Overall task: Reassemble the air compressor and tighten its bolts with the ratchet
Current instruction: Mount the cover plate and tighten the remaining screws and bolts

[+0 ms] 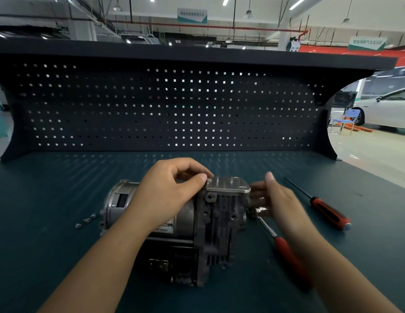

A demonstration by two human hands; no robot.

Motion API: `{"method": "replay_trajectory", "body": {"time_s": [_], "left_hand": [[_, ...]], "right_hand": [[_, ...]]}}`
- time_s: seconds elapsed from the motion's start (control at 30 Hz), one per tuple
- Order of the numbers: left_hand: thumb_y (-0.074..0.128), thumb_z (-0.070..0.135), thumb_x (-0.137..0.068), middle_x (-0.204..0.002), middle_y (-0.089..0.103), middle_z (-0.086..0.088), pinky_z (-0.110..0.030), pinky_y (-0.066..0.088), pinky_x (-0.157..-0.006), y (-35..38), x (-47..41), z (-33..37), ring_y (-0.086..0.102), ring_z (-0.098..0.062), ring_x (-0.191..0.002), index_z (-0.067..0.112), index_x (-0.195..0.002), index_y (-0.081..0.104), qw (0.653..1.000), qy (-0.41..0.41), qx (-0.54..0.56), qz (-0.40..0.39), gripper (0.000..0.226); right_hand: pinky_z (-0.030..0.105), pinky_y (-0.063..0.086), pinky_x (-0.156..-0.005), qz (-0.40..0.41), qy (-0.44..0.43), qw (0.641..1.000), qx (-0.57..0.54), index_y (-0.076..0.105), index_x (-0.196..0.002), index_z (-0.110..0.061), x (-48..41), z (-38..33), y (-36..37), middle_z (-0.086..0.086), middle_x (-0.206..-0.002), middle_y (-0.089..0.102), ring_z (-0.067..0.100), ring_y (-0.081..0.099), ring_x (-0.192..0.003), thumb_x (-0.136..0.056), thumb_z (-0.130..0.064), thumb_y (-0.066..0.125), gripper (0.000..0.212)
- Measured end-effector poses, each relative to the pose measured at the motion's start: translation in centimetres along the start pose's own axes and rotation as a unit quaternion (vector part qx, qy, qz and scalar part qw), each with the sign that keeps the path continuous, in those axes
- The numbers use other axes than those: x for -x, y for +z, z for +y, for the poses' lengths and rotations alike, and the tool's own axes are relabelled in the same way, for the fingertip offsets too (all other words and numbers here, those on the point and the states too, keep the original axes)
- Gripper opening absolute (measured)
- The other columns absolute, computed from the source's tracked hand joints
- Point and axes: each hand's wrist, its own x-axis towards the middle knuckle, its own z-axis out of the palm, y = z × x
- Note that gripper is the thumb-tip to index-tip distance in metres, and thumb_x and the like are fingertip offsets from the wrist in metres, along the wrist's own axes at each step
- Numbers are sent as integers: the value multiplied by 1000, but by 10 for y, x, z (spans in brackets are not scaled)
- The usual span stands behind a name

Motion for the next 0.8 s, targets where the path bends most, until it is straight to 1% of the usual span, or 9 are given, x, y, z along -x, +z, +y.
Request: {"method": "replay_trajectory", "body": {"time_s": [0.07, 0.13, 0.17, 0.2, 0.3, 0.43, 0.53, 0.67, 0.8], "left_hand": [[63, 18, -86, -76, 69, 19, -13, 48, -65, 0, -1, -1, 63, 3, -72, 33, -77, 72, 1000, 5, -2, 0, 20], [64, 17, -85, -77, 69, 19, -13, 47, -67, 0, -1, -1, 63, 4, -74, 33, -76, 72, 1000, 6, -3, 1, 20], [64, 17, -85, -78, 70, 18, -15, 46, -68, 0, -2, -2, 64, 3, -75, 33, -76, 72, 1000, 5, -1, 0, 20], [64, 17, -85, -78, 70, 18, -17, 47, -69, 0, -2, -2, 64, 2, -76, 33, -76, 72, 1000, 4, 2, 0, 20], [65, 15, -84, -79, 70, 17, -19, 47, -71, -1, -1, -1, 65, 1, -77, 36, -79, 71, 1000, 6, 17, -1, 22], [67, 14, -83, -81, 72, 14, -20, 49, -74, -3, -2, -1, 67, -2, -80, 32, -77, 72, 999, -4, 32, -16, 19], [69, 15, -82, -82, 72, 11, -22, 52, -74, -5, -2, -3, 67, -3, -80, 31, -77, 72, 999, -12, 43, -21, 17], [69, 14, -82, -85, 73, 9, -29, 55, -83, -6, -3, -4, 68, -6, -85, 29, -79, 72, 997, -29, 62, -36, 16], [69, 10, -83, -87, 74, 5, -26, 56, -84, -8, -6, -4, 69, -9, -86, 24, -80, 72, 993, -47, 88, -62, 14]], "right_hand": [[30, 44, -60, 47, -29, 965, 256, 60, -76, -18, 5, 9, -30, 0, -70, 65, 18, 58, -65, -93, -45, 52, 33], [29, 41, -61, -16, 30, 845, 533, 48, -78, -23, 15, 22, -49, -8, -73, 53, 14, 52, -71, -82, -62, 58, 40], [28, 40, -64, -65, 73, 792, 603, 44, -82, -25, 20, 30, -52, -10, -78, 48, 13, 50, -76, -76, -70, 58, 47], [27, 39, -66, -107, 109, 768, 621, 41, -86, -27, 24, 38, -52, -10, -82, 45, 13, 49, -80, -73, -74, 58, 51], [26, 37, -67, -136, 106, 798, 577, 39, -86, -27, 27, 50, -47, -5, -93, 49, 14, 50, -85, -80, -62, 61, 43], [26, 38, -68, -73, 47, 820, 565, 50, -89, -20, 17, 33, -62, 1, -98, 61, 19, 60, -92, -94, -43, 52, 24], [25, 39, -60, -63, 10, 834, 548, 58, -85, -20, 13, 6, -75, -5, -77, 56, 12, 56, -74, -91, -42, 58, 23], [29, 40, -55, -34, -37, 913, 405, 62, -78, -23, 9, -43, -91, 7, -63, 62, 19, 52, -52, -68, -33, 83, 25], [18, 40, -39, -42, -134, 934, 328, 64, -75, -31, 7, -88, -99, 6, -55, 65, 6, 48, -37, -69, -24, 81, 18]]}}
